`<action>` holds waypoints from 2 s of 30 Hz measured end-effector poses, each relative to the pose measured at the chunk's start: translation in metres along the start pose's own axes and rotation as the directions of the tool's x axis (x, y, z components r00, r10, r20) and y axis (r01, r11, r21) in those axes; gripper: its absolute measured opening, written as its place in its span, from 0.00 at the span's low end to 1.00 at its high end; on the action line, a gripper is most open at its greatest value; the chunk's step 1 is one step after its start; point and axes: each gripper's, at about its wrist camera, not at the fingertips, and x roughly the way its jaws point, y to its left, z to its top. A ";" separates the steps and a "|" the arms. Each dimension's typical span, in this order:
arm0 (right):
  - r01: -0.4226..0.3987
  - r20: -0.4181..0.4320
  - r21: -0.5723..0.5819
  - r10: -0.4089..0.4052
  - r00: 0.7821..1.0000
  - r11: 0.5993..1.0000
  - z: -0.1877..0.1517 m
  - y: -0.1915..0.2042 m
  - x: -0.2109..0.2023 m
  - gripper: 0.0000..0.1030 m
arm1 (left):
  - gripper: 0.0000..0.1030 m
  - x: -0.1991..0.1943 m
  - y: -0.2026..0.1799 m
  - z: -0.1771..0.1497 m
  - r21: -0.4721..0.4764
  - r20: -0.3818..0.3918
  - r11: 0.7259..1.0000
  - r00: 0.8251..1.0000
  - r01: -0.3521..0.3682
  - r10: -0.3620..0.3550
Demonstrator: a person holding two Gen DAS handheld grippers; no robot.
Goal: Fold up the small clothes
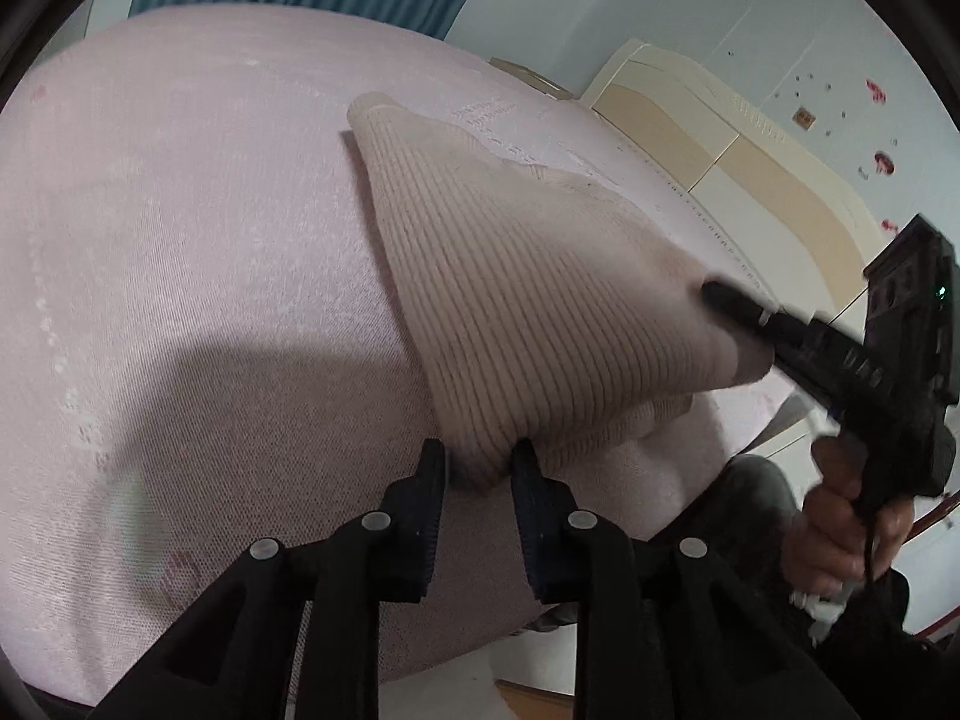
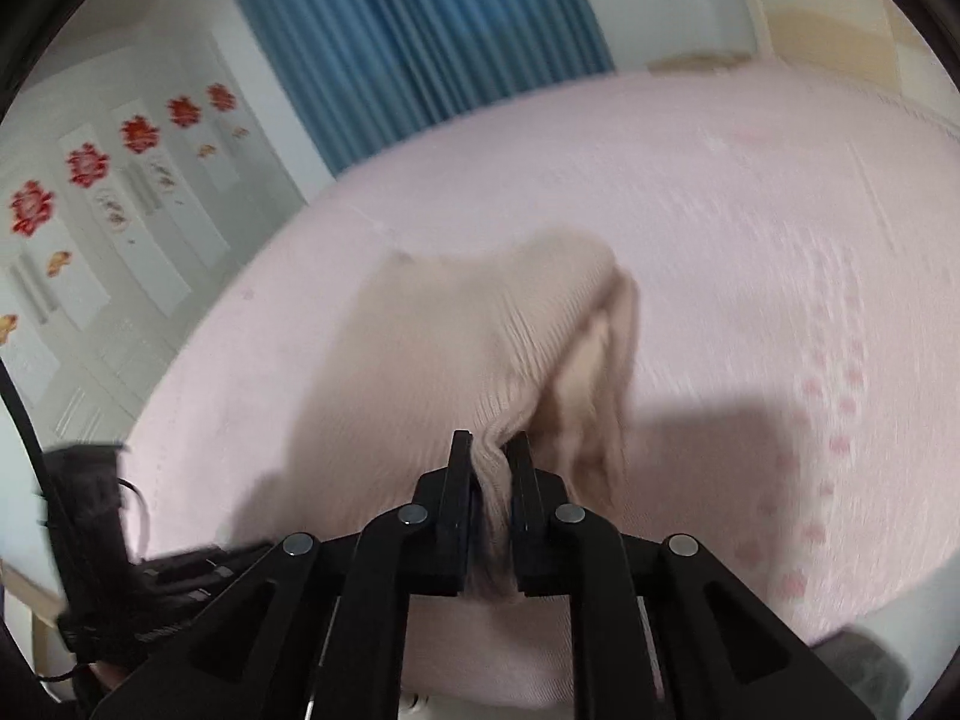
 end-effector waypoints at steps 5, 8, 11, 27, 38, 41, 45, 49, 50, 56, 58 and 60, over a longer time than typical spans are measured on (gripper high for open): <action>0.111 -0.025 -0.034 -0.112 0.993 0.993 0.026 0.001 0.026 0.34 | 0.28 0.005 -0.001 0.000 0.000 -0.002 1.000 1.000 0.009 -0.009; 0.119 -0.099 -0.026 -0.121 0.988 0.993 0.026 -0.008 0.051 0.27 | 0.28 0.009 -0.003 -0.001 0.010 0.001 1.000 1.000 0.000 0.000; 0.087 -0.046 -0.075 -0.091 0.995 0.993 0.025 -0.003 0.043 0.13 | 0.28 0.012 -0.004 0.001 0.008 0.001 1.000 1.000 -0.001 0.001; 0.082 -0.102 0.071 -0.074 0.992 0.994 0.006 -0.036 0.029 0.37 | 0.28 -0.001 -0.002 -0.001 0.004 0.005 1.000 1.000 -0.011 0.011; -0.046 -0.207 0.311 0.115 0.972 0.949 -0.006 -0.073 0.076 0.68 | 0.37 -0.035 0.028 0.007 -0.100 0.080 0.989 0.990 -0.105 0.113; -0.064 -0.211 0.326 0.138 0.968 0.943 0.000 -0.074 0.087 0.66 | 0.38 -0.035 0.038 0.008 -0.141 0.084 0.985 0.990 -0.099 0.111; -0.148 -0.211 0.374 0.239 0.948 0.916 0.001 -0.073 0.096 0.43 | 0.38 -0.028 0.041 0.012 -0.172 0.078 0.981 0.991 -0.093 0.107; -0.203 -0.148 0.420 0.287 0.946 0.884 0.004 -0.078 0.085 0.36 | 0.38 -0.022 0.038 0.020 -0.173 0.077 0.979 0.990 -0.106 0.121; -0.224 -0.116 0.422 0.297 0.948 0.878 0.007 -0.075 0.078 0.35 | 0.38 -0.023 0.038 0.023 -0.172 0.082 0.979 0.989 -0.110 0.125; -0.192 -0.007 0.362 0.209 0.978 0.912 0.041 -0.052 0.032 0.34 | 0.38 -0.027 0.039 0.048 -0.121 0.092 0.964 0.965 -0.235 0.247; -0.134 -0.004 0.320 0.143 0.990 0.938 0.057 -0.041 0.016 0.34 | 0.38 -0.027 0.040 0.057 -0.103 0.105 0.961 0.958 -0.255 0.266; -0.087 -0.006 0.282 0.092 0.996 0.955 0.073 -0.033 0.005 0.34 | 0.38 -0.026 0.042 0.071 -0.105 0.114 0.956 0.952 -0.273 0.285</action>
